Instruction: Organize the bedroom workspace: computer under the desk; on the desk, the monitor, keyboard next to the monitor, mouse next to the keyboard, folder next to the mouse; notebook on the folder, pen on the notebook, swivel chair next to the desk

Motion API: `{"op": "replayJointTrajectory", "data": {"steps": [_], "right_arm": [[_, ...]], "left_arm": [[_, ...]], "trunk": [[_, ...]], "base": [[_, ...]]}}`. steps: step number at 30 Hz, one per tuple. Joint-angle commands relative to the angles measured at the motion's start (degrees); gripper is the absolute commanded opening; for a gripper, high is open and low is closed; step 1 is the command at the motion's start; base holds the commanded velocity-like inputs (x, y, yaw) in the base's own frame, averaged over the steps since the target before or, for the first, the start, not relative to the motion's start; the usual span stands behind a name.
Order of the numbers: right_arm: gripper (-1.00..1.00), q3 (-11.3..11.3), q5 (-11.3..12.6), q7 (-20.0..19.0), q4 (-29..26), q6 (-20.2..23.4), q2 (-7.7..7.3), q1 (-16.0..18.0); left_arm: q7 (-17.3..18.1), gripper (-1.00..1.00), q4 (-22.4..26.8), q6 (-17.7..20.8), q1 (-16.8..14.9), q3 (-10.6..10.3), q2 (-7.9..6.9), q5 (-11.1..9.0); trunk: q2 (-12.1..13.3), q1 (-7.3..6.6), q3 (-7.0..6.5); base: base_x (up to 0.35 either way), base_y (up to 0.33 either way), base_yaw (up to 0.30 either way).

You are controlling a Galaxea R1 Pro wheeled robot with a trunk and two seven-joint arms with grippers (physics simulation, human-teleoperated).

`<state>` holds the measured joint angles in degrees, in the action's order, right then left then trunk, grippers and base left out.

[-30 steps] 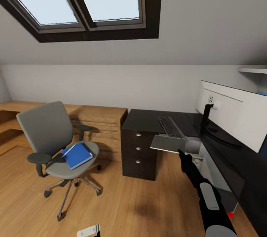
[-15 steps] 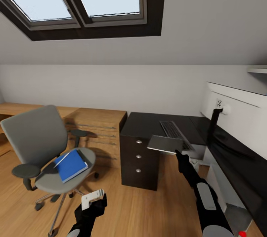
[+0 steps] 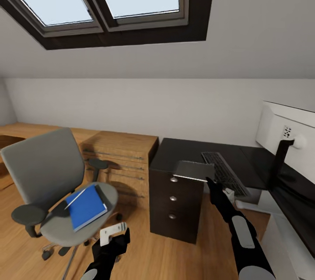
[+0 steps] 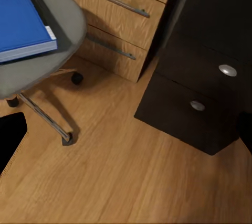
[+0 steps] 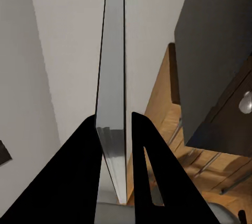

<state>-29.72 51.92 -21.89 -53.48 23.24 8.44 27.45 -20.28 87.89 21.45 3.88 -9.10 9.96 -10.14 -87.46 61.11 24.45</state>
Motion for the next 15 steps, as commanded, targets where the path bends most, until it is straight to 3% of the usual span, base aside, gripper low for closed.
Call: {"op": "replayJointTrajectory", "data": {"steps": [1, 10, 15], "right_arm": [[-1.0, -0.3, 0.5, -0.2, 0.0, 0.6, 0.08, 0.1], [-1.0, -0.2, 0.5, -0.3, 1.8, 0.6, 0.14, 0.1], [-1.0, 0.1, 0.5, -0.4, 5.0, 0.6, 0.17, 0.1]], "left_arm": [[-0.5, 1.0, 0.1, 0.1, 0.0, -0.1, -0.02, -0.6], [-0.5, 1.0, 0.2, 0.1, 0.0, -0.2, -0.03, -0.7], [-0.5, 1.0, 0.2, 0.1, 0.0, -0.3, -0.01, -0.7]], "trunk": [[0.0, 0.04, -0.02], [0.0, 0.04, -0.23], [0.0, 0.04, -0.23]], "base": [[0.323, 0.0, 0.172], [0.309, 0.109, 0.06], [0.075, 0.111, 0.003]]}}
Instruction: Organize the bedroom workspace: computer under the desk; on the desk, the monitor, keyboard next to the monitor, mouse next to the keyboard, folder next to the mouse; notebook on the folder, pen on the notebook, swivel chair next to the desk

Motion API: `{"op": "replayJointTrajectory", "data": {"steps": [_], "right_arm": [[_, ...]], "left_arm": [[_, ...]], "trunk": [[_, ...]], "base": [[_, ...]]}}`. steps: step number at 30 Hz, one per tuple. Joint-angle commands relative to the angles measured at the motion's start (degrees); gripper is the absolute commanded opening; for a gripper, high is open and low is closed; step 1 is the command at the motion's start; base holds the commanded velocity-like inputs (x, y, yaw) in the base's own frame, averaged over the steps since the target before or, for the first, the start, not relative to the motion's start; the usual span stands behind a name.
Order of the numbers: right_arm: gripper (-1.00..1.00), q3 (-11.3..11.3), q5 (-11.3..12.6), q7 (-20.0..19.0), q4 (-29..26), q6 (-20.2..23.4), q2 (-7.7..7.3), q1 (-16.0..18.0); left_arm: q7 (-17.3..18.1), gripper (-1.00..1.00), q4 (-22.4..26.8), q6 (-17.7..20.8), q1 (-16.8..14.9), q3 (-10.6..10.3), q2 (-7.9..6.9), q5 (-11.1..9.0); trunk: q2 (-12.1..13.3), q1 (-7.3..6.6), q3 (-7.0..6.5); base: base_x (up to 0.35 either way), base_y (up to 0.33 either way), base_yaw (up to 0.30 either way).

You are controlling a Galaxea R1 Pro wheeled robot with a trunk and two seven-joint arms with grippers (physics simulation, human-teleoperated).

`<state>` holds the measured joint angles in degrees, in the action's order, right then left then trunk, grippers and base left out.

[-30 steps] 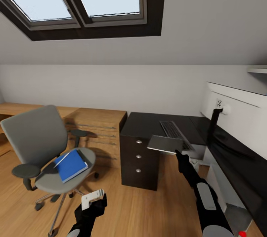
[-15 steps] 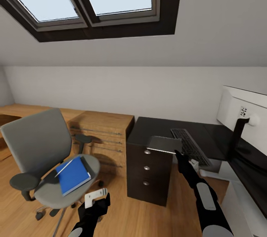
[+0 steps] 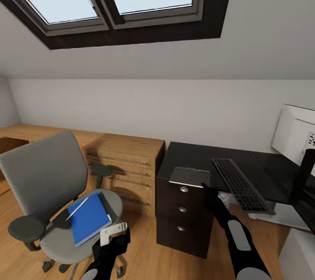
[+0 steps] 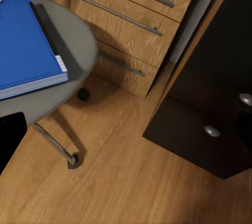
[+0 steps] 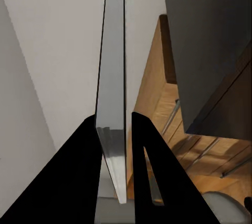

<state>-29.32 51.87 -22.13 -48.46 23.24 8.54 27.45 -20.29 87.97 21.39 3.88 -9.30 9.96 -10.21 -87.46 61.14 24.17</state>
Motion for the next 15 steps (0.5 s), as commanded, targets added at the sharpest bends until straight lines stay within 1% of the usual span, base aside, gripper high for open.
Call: {"op": "replayJointTrajectory", "data": {"steps": [1, 6, 10, 15], "right_arm": [[-1.0, -0.3, 0.5, -0.2, 0.2, 0.6, 0.07, 0.1], [-1.0, -0.2, 0.6, -0.1, 1.3, 0.6, 0.03, 0.1], [-1.0, -0.3, 0.6, -0.1, 1.4, 0.6, -0.01, 0.1], [-1.0, -0.3, 0.6, -0.3, 1.4, 0.6, 0.03, 0.1]], "left_arm": [[-0.5, 1.0, 0.1, 0.1, 0.0, -0.1, -0.02, -0.6], [-0.5, 1.0, 0.6, 0.1, 0.0, -0.2, -0.02, -0.6], [-0.4, 1.0, 1.9, 0.1, 0.0, -0.2, 0.03, -0.6], [-0.4, 1.0, 2.3, 0.2, 0.0, -0.3, -0.01, -0.6]], "trunk": [[0.0, 0.0, 0.05], [0.0, 0.0, 0.05], [0.0, 0.0, 0.05], [0.0, 0.0, 0.05]], "base": [[0.022, 0.035, 0.001], [0.008, 0.012, 0.0], [0.001, 0.002, 0.0], [0.029, 0.0, 0.0]]}}
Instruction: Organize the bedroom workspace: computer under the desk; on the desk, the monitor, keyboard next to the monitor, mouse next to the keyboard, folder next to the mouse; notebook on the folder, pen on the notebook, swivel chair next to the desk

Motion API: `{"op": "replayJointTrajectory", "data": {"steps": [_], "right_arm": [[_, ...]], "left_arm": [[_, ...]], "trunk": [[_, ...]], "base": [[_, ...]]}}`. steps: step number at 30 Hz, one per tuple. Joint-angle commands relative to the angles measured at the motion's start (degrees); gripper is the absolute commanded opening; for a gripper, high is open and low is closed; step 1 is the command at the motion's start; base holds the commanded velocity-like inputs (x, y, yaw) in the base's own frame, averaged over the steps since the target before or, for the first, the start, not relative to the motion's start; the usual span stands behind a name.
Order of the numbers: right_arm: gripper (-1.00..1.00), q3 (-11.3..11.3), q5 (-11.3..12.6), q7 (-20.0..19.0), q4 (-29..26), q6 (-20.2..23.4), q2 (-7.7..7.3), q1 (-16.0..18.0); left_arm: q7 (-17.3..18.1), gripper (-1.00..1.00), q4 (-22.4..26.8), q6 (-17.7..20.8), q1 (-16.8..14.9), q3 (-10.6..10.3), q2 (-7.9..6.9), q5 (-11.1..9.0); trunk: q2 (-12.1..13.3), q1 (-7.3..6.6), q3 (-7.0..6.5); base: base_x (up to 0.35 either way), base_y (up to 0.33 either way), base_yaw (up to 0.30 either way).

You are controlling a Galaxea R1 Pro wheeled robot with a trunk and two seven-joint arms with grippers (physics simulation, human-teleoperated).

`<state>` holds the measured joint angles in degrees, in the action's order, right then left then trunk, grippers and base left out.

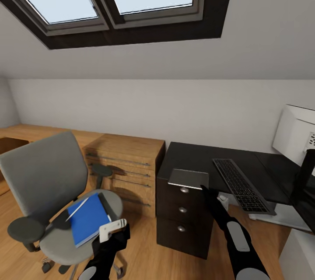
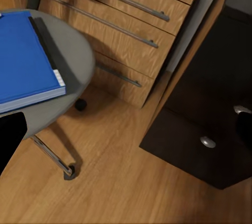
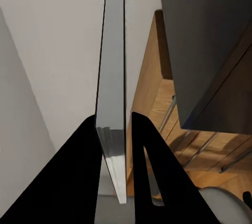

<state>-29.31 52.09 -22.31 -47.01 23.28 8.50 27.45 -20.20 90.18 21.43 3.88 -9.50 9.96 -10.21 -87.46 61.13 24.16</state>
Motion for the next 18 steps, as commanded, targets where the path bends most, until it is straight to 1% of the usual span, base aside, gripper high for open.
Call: {"op": "replayJointTrajectory", "data": {"steps": [1, 2, 6, 9, 12, 13, 14, 18], "right_arm": [[-1.0, -0.3, 0.4, -0.2, 0.0, 0.5, 0.11, 0.1], [-1.0, -0.3, 0.4, -0.2, 0.0, 0.5, 0.18, 0.1], [-1.0, -0.3, 0.4, 0.0, 0.2, 0.3, 1.5, 0.1], [-1.0, -0.3, 0.4, 0.5, 0.5, 0.0, 1.5, 0.1], [-1.0, -0.2, 0.3, 1.2, 1.3, -0.6, 1.5, 0.1], [-1.0, -0.1, 0.3, 1.4, 2.0, -1.4, 1.5, 0.1], [-1.0, 0.0, 0.3, 1.7, 3.0, -3.2, 1.5, 0.1], [-1.0, 0.1, 0.3, 1.9, 3.6, -5.8, 1.5, 0.1]], "left_arm": [[-0.5, 1.0, 0.1, 0.1, 0.0, -0.1, -0.02, -0.6], [-0.5, 1.0, 0.1, 0.1, 0.0, -0.1, -0.02, -0.6], [-0.4, 1.0, 0.1, 0.2, 0.0, -0.1, -0.03, -0.6], [-0.4, 1.0, 0.1, 0.2, 0.0, -0.2, -0.03, -0.6], [-0.4, 1.0, 0.0, 0.2, 0.0, -0.2, -0.03, -0.6], [-0.4, 1.0, 0.0, 0.2, 0.0, -0.2, -0.03, -0.6], [-0.4, 1.0, 0.1, 0.2, 0.0, -0.2, -0.03, -0.6], [-0.4, 1.0, 0.1, 0.2, 0.0, -0.1, -0.03, -0.6]], "trunk": [[0.0, 0.01, 0.05], [0.0, 0.01, 0.05], [0.0, 0.01, 0.05], [0.0, 0.01, 0.05], [0.0, 0.01, 0.05], [0.0, 0.01, 0.05], [0.0, 0.01, 0.05], [0.0, 0.01, 0.05]], "base": [[0.151, 0.0, 0.0], [0.186, 0.0, 0.0], [0.249, 0.0, 0.0], [0.206, 0.0, 0.0], [0.1, 0.0, 0.0], [0.05, 0.0, 0.0], [0.021, 0.0, 0.0], [0.011, 0.0, 0.0]]}}
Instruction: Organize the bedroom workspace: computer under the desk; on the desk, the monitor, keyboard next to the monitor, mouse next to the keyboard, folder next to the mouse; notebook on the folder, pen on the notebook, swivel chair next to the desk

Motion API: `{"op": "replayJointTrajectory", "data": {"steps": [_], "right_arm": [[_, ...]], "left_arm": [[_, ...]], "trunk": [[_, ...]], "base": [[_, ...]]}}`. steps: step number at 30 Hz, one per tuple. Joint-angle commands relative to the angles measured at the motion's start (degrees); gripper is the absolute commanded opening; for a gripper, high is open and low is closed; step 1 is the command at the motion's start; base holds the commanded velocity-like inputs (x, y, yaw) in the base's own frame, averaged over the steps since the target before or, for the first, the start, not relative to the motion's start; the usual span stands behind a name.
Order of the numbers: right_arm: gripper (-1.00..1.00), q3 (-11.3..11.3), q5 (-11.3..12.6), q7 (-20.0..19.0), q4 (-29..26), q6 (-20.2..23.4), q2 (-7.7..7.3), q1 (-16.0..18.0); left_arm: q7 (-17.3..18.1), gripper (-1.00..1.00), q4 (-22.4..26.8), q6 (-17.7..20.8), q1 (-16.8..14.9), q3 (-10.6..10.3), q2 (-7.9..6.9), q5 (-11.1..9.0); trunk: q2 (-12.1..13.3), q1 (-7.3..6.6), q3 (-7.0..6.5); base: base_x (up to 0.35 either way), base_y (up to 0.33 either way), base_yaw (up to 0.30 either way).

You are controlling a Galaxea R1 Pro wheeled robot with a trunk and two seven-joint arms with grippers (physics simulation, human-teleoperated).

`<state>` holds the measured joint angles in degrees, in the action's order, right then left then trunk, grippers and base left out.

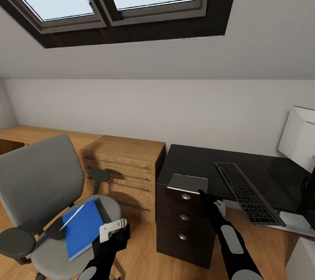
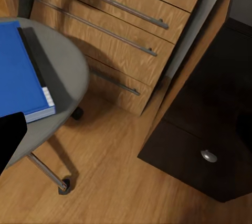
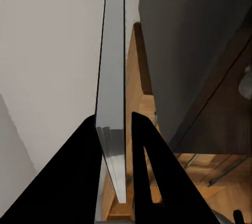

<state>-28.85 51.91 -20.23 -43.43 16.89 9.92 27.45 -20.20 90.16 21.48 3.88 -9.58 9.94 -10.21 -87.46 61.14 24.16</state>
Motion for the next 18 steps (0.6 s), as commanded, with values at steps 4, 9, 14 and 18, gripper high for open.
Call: {"op": "replayJointTrajectory", "data": {"steps": [4, 9, 14, 18], "right_arm": [[-1.0, 0.4, 0.4, -0.2, 1.2, -7.3, 0.07, 0.1], [-1.0, 3.8, 0.4, -0.3, 3.7, -12.5, 0.07, 0.1], [-1.0, 7.2, 0.5, -0.5, 8.0, -19.7, 0.07, 0.1], [-1.0, 7.7, 0.5, -0.5, 9.3, -20.5, 0.07, 0.1]], "left_arm": [[-0.5, 1.0, 0.1, 0.1, 0.0, -0.1, -0.01, -0.6], [-0.5, 1.0, 0.1, 0.1, 0.0, -0.1, -0.01, -0.6], [-0.5, 1.0, 0.1, 0.1, 0.0, -0.2, 0.06, -0.7], [-0.5, 1.0, 0.1, 0.1, 0.0, -0.2, 0.06, -0.7]], "trunk": [[0.0, 0.0, 0.05], [0.0, 0.0, 0.05], [0.0, 0.0, 0.05], [-0.8, 0.44, 0.41]], "base": [[0.003, 0.0, 0.0], [0.0, 0.0, 0.0], [0.0, 0.0, 0.0], [0.0, 0.0, 0.0]]}}
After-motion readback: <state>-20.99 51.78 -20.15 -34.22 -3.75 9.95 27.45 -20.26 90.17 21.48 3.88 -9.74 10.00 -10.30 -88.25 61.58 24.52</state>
